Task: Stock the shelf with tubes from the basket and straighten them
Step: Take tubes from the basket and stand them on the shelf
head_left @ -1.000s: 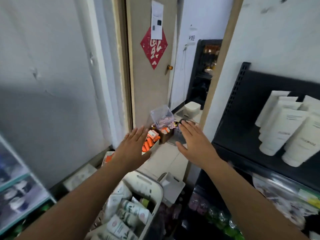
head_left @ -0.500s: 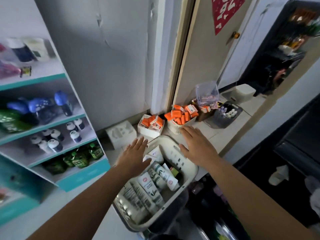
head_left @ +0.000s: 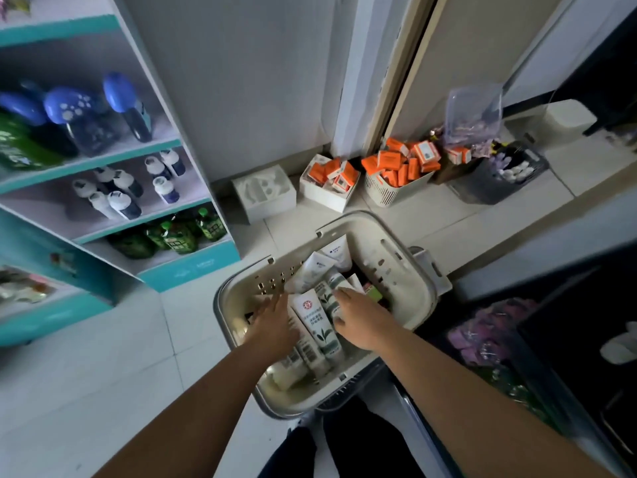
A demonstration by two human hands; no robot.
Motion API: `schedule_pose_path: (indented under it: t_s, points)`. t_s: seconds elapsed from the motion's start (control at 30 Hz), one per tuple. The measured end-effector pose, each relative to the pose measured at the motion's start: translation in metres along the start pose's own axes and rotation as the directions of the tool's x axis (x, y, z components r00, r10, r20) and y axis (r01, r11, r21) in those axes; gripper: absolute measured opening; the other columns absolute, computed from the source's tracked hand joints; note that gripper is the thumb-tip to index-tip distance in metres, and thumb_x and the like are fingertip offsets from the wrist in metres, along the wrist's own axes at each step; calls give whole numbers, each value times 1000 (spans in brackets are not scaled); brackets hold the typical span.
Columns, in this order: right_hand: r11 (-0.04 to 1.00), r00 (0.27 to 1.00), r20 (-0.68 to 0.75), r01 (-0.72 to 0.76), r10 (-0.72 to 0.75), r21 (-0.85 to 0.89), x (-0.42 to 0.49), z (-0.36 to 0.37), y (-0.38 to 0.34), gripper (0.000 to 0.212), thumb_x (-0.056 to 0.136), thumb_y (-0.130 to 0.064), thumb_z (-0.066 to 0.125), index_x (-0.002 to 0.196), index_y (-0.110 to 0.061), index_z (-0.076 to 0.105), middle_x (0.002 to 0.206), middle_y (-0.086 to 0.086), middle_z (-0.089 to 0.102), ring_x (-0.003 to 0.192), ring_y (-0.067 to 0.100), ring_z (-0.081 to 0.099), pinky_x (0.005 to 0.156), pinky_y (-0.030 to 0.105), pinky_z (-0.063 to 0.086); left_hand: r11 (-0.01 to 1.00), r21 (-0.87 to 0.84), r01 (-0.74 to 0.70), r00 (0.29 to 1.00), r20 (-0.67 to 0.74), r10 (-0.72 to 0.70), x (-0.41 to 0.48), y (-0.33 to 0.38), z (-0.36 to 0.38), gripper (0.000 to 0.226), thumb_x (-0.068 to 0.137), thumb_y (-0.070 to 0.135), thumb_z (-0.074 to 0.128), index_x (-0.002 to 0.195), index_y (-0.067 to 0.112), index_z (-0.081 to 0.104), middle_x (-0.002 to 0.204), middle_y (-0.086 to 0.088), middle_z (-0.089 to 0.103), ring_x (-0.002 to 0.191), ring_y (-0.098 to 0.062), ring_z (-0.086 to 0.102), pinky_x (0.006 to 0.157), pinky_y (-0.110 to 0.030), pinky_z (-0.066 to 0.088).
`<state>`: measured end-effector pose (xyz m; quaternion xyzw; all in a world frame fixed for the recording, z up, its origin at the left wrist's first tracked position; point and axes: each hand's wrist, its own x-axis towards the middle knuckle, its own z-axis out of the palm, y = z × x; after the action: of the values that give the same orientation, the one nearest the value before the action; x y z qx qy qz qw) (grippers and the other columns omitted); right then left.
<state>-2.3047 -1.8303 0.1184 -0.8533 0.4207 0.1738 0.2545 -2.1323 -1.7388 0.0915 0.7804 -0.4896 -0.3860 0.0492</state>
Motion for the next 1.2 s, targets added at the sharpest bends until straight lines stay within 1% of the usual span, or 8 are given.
schedule_pose_path:
  t_s: [0.07, 0.13, 0.33, 0.57, 0.73, 0.9, 1.03, 1.2]
  points:
    - [994, 989, 129, -78, 68, 75, 10, 16, -1, 58, 96, -35, 51, 147, -13, 34, 145, 9, 46, 125, 28, 51, 101, 42, 46, 990, -116, 81, 996, -32, -85, 2, -2, 8, 81, 82, 26, 64, 148, 29, 17, 153, -5, 32, 134, -31, 42, 105, -53, 42]
    - [990, 981, 178, -100, 81, 100, 19, 27, -4, 52, 94, -37, 53, 140, -14, 43, 134, 9, 55, 119, 29, 55, 98, 43, 47, 964, -190, 185, 978, -62, -200, 5, -1, 14, 80, 86, 22, 62, 151, 21, 16, 157, -9, 22, 141, -33, 30, 113, -51, 31]
    - [992, 992, 82, -100, 94, 73, 36, 44, -14, 32, 91, -30, 58, 118, -13, 54, 112, 5, 62, 110, 27, 53, 100, 41, 39, 928, -208, 310, 943, -57, -328, 10, 3, 28, 79, 90, 13, 51, 153, 16, 3, 159, -14, 4, 145, -38, 12, 115, -52, 20]
    - [945, 979, 103, -197, 176, 261, 46, 56, -17, 36, 87, -28, 68, 119, -18, 56, 116, 4, 62, 108, 25, 59, 94, 43, 51, 915, 73, 397, 913, -133, -385, 30, 0, 18, 65, 93, 20, 46, 148, 7, 15, 137, -21, 46, 125, -37, 45, 102, -47, 36]
    - [919, 972, 172, -209, 159, 333, 45, 54, -12, 28, 94, -26, 60, 119, -15, 55, 114, 4, 58, 103, 23, 60, 91, 38, 49, 891, 274, 362, 931, -55, -361, 39, -4, 8, 73, 89, 28, 54, 147, 9, 14, 128, -16, 53, 120, -33, 49, 101, -43, 27]
    - [873, 969, 177, -232, 171, 429, 38, 46, -1, 21, 94, -23, 61, 112, -14, 53, 109, 2, 63, 98, 20, 61, 77, 31, 49, 903, 327, 277, 942, 94, -323, 42, -3, -10, 54, 78, 42, 74, 123, 21, 54, 117, -1, 61, 112, -24, 57, 91, -39, 37]
    - [853, 976, 156, -210, 153, 477, 33, 35, 2, 26, 94, -25, 61, 118, -17, 52, 117, 0, 65, 103, 18, 62, 87, 38, 54, 959, 247, 141, 976, 129, -177, 39, -9, -24, 46, 79, 30, 77, 120, 20, 61, 122, -1, 62, 113, -22, 58, 85, -33, 43]
    - [747, 985, 91, -172, 149, 642, 20, 13, -2, 33, 94, -20, 61, 126, -17, 52, 126, 2, 63, 105, 16, 63, 71, 19, 49, 996, 86, -28, 983, 183, 12, 26, 0, -42, 31, 82, 27, 74, 110, 13, 69, 115, -4, 65, 108, -20, 59, 89, -30, 44]
